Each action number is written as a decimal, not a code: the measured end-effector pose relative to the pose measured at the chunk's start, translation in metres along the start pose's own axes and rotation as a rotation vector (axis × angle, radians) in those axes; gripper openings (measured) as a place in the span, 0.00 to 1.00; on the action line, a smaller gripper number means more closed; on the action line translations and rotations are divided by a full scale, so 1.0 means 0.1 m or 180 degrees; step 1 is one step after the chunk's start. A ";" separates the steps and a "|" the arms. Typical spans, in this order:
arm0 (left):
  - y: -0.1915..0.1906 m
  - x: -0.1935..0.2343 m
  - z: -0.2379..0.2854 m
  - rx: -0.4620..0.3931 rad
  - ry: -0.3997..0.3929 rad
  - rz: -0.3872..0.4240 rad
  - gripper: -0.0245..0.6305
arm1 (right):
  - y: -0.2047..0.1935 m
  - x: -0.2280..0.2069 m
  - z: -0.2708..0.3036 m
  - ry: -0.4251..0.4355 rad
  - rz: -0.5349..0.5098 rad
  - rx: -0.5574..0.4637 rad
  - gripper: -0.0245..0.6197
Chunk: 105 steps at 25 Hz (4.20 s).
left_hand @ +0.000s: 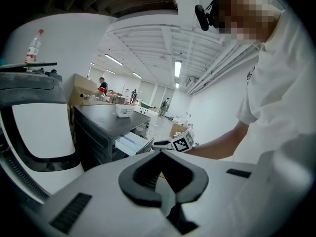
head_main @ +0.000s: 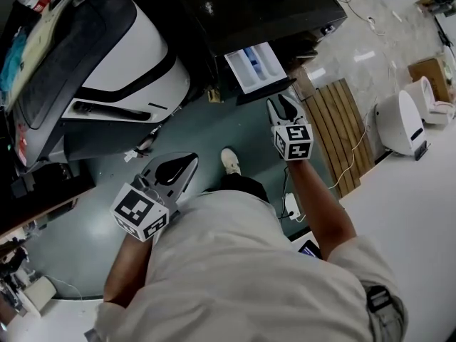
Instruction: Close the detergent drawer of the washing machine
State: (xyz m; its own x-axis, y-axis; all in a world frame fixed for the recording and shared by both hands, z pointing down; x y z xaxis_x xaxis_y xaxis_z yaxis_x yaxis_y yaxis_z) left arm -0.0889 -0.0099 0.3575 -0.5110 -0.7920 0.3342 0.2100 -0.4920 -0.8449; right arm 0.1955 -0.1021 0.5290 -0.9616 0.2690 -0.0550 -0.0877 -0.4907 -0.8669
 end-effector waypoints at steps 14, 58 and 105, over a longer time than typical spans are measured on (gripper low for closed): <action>0.06 0.09 0.17 -0.0081 0.0234 -0.0139 0.03 | -0.03 -0.14 0.31 0.0135 -0.0175 0.0080 0.22; 0.12 0.19 0.25 -0.0152 0.0481 -0.0131 0.03 | 0.20 -0.18 0.71 0.0173 -0.0318 -0.0006 0.22; 0.21 0.36 0.36 -0.0153 0.0529 -0.0153 0.03 | 0.40 -0.19 1.06 0.0230 -0.0374 -0.0051 0.22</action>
State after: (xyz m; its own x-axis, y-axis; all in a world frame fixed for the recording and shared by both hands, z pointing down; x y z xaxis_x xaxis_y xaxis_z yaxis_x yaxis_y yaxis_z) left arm -0.0729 -0.0611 0.3669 -0.6510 -0.6953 0.3045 0.1438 -0.5068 -0.8500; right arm 0.1824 -0.2147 0.5481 -0.9236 0.3831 0.0123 -0.1939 -0.4393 -0.8772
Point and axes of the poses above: the fingertips, and each gripper's own axes: z forward along the fingers, x to its left, y out of its top, the point moved 6 cm from there along -z, backward along the fingers, and after that the axes turned 2 degrees about -y, right-handed, at the moved point
